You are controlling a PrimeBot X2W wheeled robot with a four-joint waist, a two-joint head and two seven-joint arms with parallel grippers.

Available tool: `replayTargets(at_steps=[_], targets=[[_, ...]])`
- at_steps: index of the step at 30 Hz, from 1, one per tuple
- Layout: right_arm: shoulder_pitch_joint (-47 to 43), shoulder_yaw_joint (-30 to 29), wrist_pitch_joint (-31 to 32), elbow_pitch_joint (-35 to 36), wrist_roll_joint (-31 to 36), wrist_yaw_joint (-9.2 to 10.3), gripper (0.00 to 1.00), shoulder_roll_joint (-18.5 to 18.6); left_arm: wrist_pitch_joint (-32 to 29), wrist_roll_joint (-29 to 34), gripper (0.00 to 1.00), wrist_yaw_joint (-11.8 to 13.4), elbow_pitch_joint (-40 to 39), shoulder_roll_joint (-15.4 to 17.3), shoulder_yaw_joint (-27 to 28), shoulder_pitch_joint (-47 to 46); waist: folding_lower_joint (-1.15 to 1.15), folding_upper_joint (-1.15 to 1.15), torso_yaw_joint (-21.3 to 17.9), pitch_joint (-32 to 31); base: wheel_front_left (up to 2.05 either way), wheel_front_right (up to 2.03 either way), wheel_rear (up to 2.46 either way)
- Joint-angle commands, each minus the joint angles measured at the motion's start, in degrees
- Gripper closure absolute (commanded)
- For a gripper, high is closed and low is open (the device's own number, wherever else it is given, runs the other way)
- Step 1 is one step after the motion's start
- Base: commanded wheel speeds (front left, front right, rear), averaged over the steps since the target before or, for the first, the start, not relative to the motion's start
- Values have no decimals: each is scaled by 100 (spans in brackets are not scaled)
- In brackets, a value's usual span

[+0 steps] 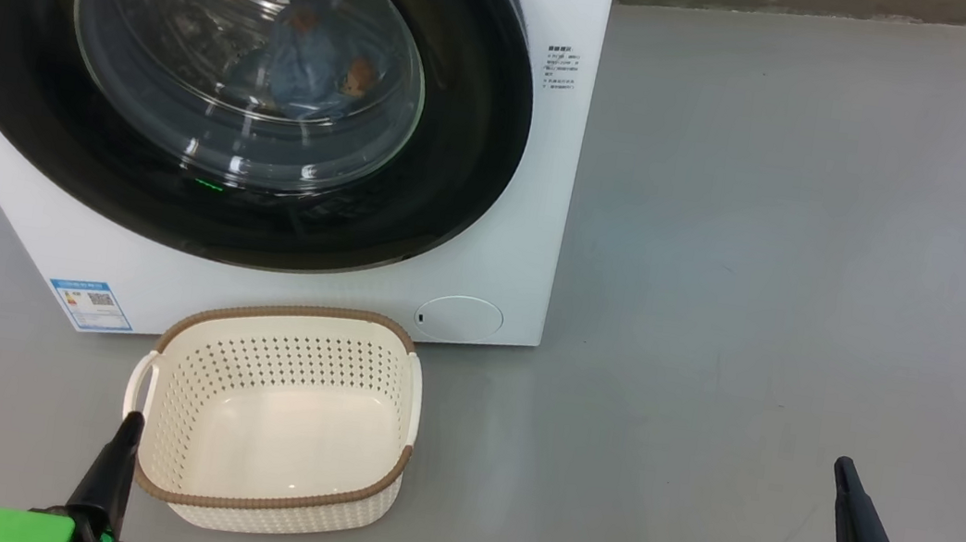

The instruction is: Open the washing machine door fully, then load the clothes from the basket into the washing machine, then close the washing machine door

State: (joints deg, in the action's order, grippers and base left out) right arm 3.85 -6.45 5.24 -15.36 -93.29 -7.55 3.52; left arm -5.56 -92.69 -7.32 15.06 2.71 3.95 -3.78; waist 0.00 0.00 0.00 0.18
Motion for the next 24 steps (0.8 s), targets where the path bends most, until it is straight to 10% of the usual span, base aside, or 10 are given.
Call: replayTargets(at_steps=[1, 24], targets=[[223, 99, 41, 140, 25, 6, 100, 13, -38, -3, 100, -16, -103, 68, 190, -235, 0, 0, 0, 0, 0, 0, 0], [226, 70, 64, 138, 49, 6, 100, -7, -54, 13, 100, -16, -103, 54, 210, -237, 0, 0, 0, 0, 0, 0, 0]])
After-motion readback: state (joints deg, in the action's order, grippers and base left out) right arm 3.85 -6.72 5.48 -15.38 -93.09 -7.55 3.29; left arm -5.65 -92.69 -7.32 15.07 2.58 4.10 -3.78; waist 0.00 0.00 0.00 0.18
